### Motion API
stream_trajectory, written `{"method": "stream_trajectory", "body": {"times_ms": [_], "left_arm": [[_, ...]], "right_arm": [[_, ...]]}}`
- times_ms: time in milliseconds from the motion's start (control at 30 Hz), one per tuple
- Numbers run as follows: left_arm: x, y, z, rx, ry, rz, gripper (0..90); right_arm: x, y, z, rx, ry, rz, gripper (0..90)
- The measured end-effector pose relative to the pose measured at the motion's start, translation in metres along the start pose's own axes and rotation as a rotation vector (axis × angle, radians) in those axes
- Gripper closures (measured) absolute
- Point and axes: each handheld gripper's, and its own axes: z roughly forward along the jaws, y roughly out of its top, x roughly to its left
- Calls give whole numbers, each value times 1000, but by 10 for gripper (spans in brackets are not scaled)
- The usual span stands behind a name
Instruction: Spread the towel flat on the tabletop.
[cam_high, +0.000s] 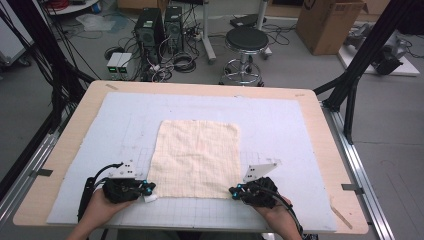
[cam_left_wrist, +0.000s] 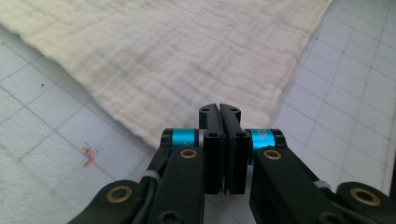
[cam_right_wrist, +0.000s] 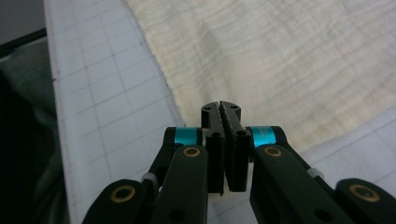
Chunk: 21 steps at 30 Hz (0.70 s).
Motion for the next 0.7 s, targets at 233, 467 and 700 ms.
{"method": "stream_trajectory", "body": {"times_ms": [233,467,700], "left_arm": [[-2,-4,-11,-37,-5,-2,878],[-6,-10,-19,-53,-15,-9,882],[-15,-16,-26,-55,-21,1,882]], "right_arm": [[6,-2,-5,-12,6,-8,889],[10,-7,-9,-17,9,-3,889],[14,-9,-8,-7,26,-14,887]]}}
